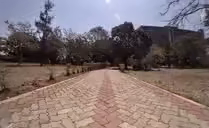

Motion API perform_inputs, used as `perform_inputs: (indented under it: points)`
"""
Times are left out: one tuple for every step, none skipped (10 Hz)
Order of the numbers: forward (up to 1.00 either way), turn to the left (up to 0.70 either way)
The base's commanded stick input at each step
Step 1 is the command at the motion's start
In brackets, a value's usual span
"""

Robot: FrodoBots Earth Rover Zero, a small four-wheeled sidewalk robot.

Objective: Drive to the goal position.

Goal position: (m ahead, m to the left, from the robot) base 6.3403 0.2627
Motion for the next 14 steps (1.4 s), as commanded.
perform_inputs:
  points:
    - [0.69,0.0]
    - [0.7,0.0]
    - [0.7,0.0]
    - [0.7,0.0]
    - [0.7,0.0]
    - [0.7,0.0]
    - [0.7,0.0]
    - [0.7,0.0]
    - [0.7,0.0]
    - [0.7,0.0]
    - [0.7,0.0]
    - [0.7,0.0]
    - [0.7,0.0]
    - [0.7,0.0]
